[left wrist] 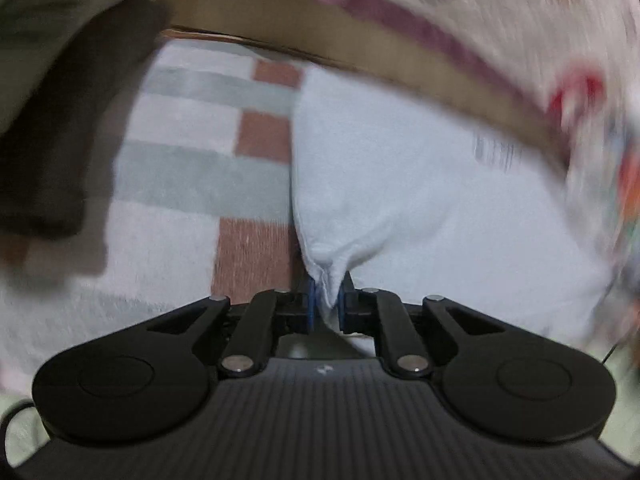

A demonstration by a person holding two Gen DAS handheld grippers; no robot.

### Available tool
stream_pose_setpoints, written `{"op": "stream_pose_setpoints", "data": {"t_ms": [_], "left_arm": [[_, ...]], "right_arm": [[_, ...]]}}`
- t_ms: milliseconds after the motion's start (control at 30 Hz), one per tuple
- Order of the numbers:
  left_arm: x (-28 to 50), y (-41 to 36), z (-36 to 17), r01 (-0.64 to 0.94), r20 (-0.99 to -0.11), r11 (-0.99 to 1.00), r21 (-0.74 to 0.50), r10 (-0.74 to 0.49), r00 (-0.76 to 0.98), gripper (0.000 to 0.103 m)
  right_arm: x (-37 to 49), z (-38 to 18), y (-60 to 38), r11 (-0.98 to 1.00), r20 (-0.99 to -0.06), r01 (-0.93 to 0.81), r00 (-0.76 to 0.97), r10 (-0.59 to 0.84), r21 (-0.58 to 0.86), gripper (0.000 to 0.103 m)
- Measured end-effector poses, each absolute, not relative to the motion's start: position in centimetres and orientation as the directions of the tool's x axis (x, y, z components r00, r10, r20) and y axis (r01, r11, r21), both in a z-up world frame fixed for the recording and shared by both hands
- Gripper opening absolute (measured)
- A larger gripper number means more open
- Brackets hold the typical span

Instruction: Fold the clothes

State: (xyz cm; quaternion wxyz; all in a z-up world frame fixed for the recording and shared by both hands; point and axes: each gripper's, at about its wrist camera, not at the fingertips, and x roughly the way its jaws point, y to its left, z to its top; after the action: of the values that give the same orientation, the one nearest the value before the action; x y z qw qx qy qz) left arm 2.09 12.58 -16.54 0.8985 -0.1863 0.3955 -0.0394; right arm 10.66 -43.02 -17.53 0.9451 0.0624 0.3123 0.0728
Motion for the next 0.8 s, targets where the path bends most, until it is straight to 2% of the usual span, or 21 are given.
{"op": "stream_pose_setpoints", "data": {"t_ms": [100, 233, 333, 400, 467, 567, 600, 633, 700, 800], "left_arm": [[1.8, 13.2, -16.2, -0.095, -0.7, 0.931, -0.353, -0.195, 0.687, 0.009], [1.8, 14.0, -17.7, -0.151, -0.743, 0.938, -0.313, -0.143, 0.654, 0.005], [1.3, 14.9, -18.4, -0.182, -0.754, 0.941, -0.285, -0.103, 0.649, 0.0], [0.9, 15.8, -18.2, -0.193, -0.744, 0.932, -0.307, -0.109, 0.659, 0.0], [0.8, 16.2, -17.7, -0.177, -0.734, 0.92, -0.35, -0.151, 0.662, 0.0], [0.7, 15.6, -17.0, -0.098, -0.715, 0.918, -0.383, -0.228, 0.661, 0.004], [0.6, 15.1, -16.8, -0.068, -0.71, 0.919, -0.389, -0.252, 0.658, 0.012], [0.6, 14.6, -16.8, -0.044, -0.708, 0.914, -0.403, -0.281, 0.648, 0.027], [1.0, 14.1, -17.1, -0.023, -0.702, 0.892, -0.452, -0.34, 0.626, 0.049], [1.8, 13.3, -18.0, -0.029, -0.7, 0.864, -0.503, -0.387, 0.601, 0.049]], "right_arm": [[9.3, -14.9, -43.0, 0.978, -0.52, -0.092, 0.835, 0.179, 0.189, 0.003], [10.2, -16.2, -43.1, 0.987, -0.604, -0.086, 0.782, 0.152, 0.137, 0.003], [10.1, -16.2, -43.2, 0.985, -0.621, -0.074, 0.768, 0.155, 0.154, 0.003], [9.8, -15.8, -42.8, 0.987, -0.623, -0.093, 0.766, 0.154, 0.131, 0.003], [10.2, -16.8, -42.2, 0.992, -0.667, -0.121, 0.736, 0.118, 0.042, 0.003], [10.6, -17.9, -42.8, 0.994, -0.682, -0.089, 0.723, 0.113, 0.07, 0.003], [10.6, -18.0, -43.0, 0.993, -0.679, -0.073, 0.725, 0.117, 0.093, 0.003], [10.6, -18.2, -43.0, 0.992, -0.68, -0.064, 0.724, 0.118, 0.104, 0.003], [10.7, -18.5, -42.8, 0.993, -0.688, -0.063, 0.717, 0.114, 0.1, 0.003], [11.0, -18.7, -42.9, 0.992, -0.696, -0.048, 0.709, 0.115, 0.115, 0.003]]}}
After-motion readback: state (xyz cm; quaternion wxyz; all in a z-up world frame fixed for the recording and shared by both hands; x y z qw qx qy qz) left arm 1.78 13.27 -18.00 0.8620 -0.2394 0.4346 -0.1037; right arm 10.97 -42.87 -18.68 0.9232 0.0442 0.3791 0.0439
